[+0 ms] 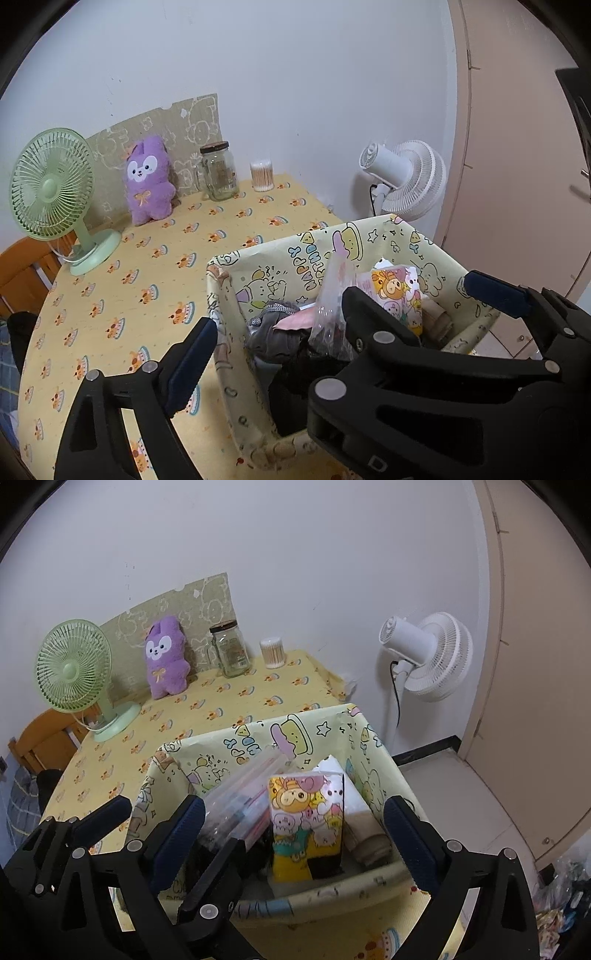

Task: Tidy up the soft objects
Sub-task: 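Open the left gripper over the box while the right releases the printed box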

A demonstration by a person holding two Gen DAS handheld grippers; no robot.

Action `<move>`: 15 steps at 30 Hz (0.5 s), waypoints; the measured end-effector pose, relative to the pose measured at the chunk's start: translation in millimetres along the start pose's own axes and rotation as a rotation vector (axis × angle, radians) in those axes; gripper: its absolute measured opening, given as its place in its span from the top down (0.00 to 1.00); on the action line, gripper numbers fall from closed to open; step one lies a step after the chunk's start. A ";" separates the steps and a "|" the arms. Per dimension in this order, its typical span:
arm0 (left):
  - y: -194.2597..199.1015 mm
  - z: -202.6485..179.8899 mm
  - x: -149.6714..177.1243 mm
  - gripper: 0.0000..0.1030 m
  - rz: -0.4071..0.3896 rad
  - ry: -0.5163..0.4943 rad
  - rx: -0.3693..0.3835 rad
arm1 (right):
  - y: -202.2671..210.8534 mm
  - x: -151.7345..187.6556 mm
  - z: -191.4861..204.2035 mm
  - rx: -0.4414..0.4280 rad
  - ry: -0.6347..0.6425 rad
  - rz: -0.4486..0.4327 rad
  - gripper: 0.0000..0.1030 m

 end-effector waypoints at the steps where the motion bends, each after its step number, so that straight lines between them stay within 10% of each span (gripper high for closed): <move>1: 2.0 0.5 0.5 0.09 -0.004 0.000 0.000 | 2.1 0.4 0.9 0.002 0.000 -0.003 0.04; 15: 34.6 23.5 -0.8 0.03 -0.081 0.018 -0.007 | 33.1 -4.0 26.2 0.029 0.030 -0.073 0.04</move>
Point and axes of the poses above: each gripper's, at about its wrist camera, not at the fingertips, and y roughly against the way its jaws point, z to its left, x to its underside, the point moved 3 cm from there along -y, roughly the way its jaws point, and after that the axes turned 14 degrees about y, right-handed, at the moved point
